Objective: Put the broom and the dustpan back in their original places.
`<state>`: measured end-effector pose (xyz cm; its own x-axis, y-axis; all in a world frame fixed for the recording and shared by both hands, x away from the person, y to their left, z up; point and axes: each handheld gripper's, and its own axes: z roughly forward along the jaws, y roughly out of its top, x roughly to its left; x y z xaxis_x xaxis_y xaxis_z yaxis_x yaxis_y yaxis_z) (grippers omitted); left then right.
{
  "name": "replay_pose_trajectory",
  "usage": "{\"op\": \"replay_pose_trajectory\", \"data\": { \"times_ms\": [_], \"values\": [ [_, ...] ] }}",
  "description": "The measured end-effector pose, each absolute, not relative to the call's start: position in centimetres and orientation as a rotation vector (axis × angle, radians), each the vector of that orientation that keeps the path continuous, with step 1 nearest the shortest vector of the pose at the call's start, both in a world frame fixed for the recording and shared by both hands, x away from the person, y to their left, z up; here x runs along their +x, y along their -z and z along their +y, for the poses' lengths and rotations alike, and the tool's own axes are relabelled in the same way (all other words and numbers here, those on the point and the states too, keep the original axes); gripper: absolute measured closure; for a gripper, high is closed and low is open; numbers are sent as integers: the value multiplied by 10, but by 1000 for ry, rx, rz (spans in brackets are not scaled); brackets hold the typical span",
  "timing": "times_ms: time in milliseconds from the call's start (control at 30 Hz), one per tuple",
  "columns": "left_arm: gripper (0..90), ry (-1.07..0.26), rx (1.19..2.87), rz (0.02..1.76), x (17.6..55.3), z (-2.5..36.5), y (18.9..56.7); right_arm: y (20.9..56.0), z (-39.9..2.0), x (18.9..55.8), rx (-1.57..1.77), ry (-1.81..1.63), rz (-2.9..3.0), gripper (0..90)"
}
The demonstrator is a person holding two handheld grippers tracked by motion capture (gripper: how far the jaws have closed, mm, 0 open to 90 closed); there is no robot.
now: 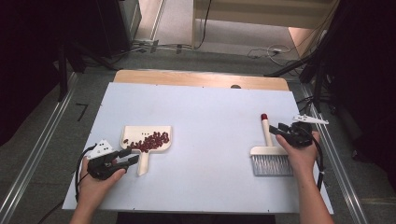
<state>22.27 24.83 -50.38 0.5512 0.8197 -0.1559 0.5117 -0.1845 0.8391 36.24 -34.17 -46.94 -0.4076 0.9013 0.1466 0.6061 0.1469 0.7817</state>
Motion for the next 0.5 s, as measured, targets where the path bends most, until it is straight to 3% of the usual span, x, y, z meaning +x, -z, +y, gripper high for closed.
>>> {"op": "replay_pose_trajectory", "data": {
  "times_ms": [167,267,500],
  "values": [
    [287,-461,1820,1099,221,248,501,471,-344,342,1396,-1187,2083,231],
    [218,-461,1795,1108,221,249,500,474,-345,332,1365,-1227,2097,134],
    [87,-453,1781,1122,221,251,501,477,-346,311,1295,-1283,2107,24]
  ]
}}
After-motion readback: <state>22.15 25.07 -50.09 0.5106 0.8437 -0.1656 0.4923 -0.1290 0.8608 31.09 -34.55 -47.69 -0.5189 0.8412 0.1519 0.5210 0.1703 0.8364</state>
